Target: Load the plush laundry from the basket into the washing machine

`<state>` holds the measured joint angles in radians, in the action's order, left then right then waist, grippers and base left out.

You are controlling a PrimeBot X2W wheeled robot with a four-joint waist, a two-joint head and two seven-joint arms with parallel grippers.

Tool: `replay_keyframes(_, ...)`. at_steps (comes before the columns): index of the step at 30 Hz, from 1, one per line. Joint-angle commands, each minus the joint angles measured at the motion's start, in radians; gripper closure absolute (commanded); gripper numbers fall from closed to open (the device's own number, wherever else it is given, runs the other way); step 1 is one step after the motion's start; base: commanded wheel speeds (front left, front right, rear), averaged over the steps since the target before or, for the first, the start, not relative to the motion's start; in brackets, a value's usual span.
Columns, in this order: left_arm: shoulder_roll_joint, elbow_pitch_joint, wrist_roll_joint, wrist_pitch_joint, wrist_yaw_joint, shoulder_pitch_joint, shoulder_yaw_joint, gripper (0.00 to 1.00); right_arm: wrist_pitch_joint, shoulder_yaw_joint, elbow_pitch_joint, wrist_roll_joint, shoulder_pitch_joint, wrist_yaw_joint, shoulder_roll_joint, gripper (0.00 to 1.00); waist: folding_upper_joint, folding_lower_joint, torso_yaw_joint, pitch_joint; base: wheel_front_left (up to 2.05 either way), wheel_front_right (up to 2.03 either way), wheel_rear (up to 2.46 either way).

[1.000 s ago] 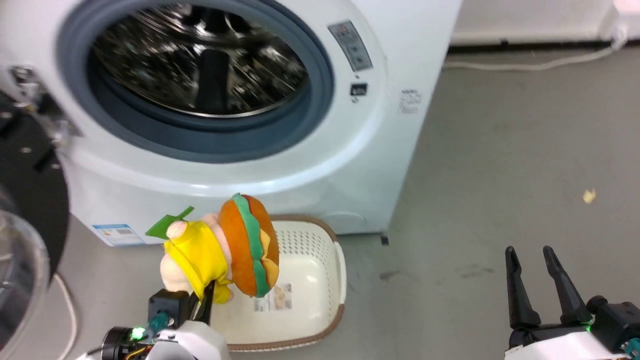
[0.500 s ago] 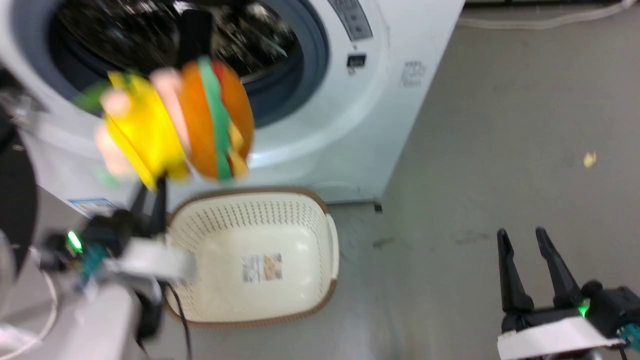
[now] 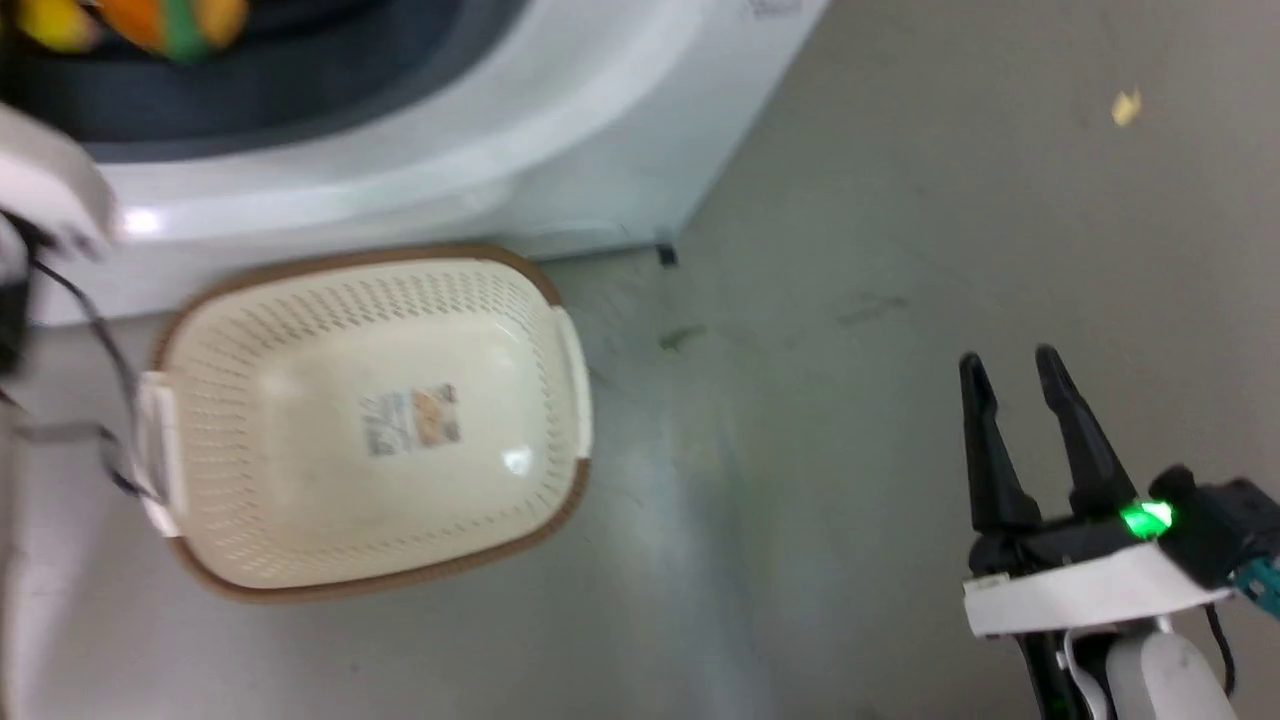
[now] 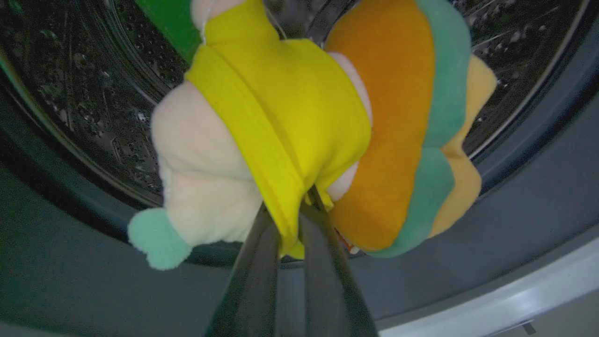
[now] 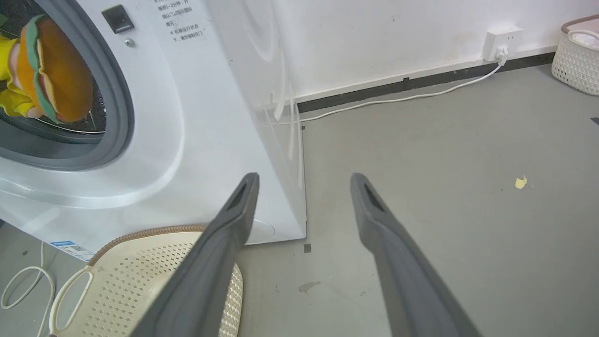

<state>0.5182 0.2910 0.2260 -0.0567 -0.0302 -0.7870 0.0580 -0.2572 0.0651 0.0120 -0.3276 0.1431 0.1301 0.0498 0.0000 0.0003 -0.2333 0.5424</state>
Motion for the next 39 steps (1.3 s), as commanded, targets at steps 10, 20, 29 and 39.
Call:
replay_keyframes(10,0.107,0.244,-0.070,-0.137,-0.058,-0.371,0.072,1.00,-0.005,0.041,0.012,-0.076,0.085,0.001,0.000,0.00,0.0000,-0.0003,-0.115,0.170,0.00,0.00,0.00)
replay_keyframes(20,0.113,0.427,-0.093,-0.179,-0.041,-0.563,0.096,1.00,-0.005,0.059,0.016,-0.116,0.106,0.001,0.000,0.00,0.0000,-0.0003,-0.141,0.225,0.00,0.00,0.00)
replay_keyframes(29,0.107,0.540,-0.087,-0.182,-0.032,-0.562,0.111,0.65,-0.005,0.052,0.020,-0.113,0.114,0.001,0.000,0.00,0.0000,-0.0003,-0.131,0.213,0.00,0.00,0.00)
replay_keyframes(39,0.023,0.625,-0.048,-0.038,-0.038,-0.462,0.128,0.00,-0.005,-0.001,0.029,-0.045,0.088,0.001,0.000,0.00,0.0000,-0.0003,-0.064,0.060,0.00,0.00,0.00)
